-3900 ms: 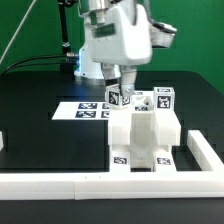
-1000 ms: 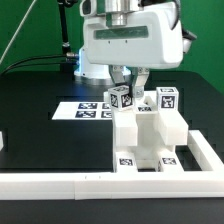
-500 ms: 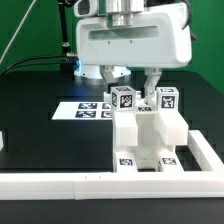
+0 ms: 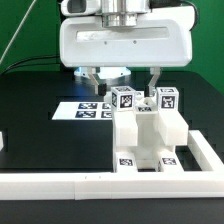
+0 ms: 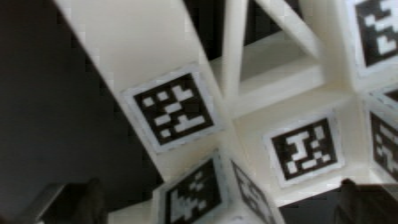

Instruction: Assemble chair

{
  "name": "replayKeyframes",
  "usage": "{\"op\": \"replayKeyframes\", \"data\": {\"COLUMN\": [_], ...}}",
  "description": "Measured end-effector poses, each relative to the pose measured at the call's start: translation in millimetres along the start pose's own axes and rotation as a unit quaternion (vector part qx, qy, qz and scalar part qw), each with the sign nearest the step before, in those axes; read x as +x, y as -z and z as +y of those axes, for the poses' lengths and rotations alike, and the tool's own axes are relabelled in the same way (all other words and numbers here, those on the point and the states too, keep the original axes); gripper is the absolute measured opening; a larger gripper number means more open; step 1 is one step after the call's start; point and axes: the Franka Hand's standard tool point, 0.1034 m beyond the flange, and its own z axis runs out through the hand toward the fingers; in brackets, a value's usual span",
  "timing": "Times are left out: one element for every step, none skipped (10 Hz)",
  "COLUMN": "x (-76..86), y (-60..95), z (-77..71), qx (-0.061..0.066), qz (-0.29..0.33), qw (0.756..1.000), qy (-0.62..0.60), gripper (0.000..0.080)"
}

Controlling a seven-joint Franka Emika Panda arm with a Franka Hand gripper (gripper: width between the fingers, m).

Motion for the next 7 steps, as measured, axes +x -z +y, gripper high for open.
{"op": "replayKeyframes", "data": {"x": [5.3,6.2,5.5,5.6,5.5,5.5,5.5], "y": [0.8,0.5,0.1,0.1,0.0,0.0,0.0], "z": [2.1,2.1,2.3,2.5,2.5,2.5,2.4], "qx": [-0.007,-0.006,-0.006,-0.007,-0.006,-0.006,-0.006], "qz": [0.004,0.006,0.005,0.005,0.005,0.006,0.006], "qw": [0.996,0.994,0.996,0.996,0.997,0.999,1.000], "qy": [0.093,0.113,0.092,0.089,0.080,0.047,0.015], "gripper": [0.0649,0.0649,0.0620,0.0620,0.0440,0.0440,0.0283]}}
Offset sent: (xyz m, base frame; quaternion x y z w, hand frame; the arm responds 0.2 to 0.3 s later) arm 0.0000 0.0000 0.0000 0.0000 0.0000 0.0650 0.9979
